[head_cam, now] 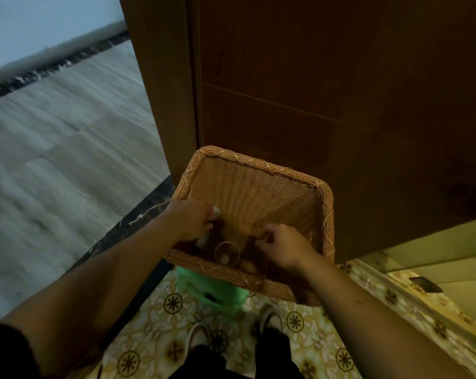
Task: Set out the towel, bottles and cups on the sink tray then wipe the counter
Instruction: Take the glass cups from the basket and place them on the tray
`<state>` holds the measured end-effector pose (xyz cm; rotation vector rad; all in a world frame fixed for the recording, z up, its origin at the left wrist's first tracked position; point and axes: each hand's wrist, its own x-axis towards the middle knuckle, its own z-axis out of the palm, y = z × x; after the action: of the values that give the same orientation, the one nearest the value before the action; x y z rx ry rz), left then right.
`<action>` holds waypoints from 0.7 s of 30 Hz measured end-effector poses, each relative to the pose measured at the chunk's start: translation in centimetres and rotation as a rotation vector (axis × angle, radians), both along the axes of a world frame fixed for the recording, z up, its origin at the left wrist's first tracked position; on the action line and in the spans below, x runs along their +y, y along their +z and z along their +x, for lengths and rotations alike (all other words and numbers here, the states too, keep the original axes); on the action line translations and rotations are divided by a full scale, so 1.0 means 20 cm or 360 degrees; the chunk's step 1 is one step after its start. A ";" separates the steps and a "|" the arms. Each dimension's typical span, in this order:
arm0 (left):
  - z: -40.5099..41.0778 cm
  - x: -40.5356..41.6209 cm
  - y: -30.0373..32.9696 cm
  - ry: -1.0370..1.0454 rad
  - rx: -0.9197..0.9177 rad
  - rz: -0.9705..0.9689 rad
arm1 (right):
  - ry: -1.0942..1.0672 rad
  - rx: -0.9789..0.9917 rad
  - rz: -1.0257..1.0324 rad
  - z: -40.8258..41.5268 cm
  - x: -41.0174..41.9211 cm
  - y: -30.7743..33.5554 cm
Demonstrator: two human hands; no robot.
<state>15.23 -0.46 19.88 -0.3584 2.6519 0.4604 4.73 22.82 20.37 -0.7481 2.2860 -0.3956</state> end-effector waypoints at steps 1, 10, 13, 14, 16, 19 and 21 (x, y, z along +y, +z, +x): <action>-0.04 -0.01 -0.03 -0.0031 -0.0086 -0.0022 | 0.0045 -0.0004 0.0030 -0.05 -0.03 -0.05; -0.37 0.01 -0.55 0.0985 -0.0323 0.0223 | 0.0145 -0.0284 0.0233 -0.34 -0.33 -0.63; -0.47 0.01 -0.75 0.1025 -0.0420 0.0246 | 0.0176 -0.0370 0.0328 -0.36 -0.39 -0.84; -0.50 0.01 -0.79 0.0997 -0.0478 0.0257 | 0.0186 -0.0381 0.0367 -0.35 -0.40 -0.88; -0.55 0.00 -0.91 0.0885 -0.0578 0.0214 | 0.0192 -0.0425 0.0419 -0.35 -0.42 -1.02; -0.58 -0.01 -1.07 0.0714 -0.0657 0.0090 | 0.0161 -0.0498 0.0473 -0.32 -0.44 -1.19; -0.59 -0.01 -1.15 0.0641 -0.0624 0.0096 | 0.0208 -0.0482 0.0542 -0.29 -0.45 -1.28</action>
<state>3.47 -0.57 -3.13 -0.8752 2.1806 0.5276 -0.99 13.84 -5.27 -0.6124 1.9398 -0.0491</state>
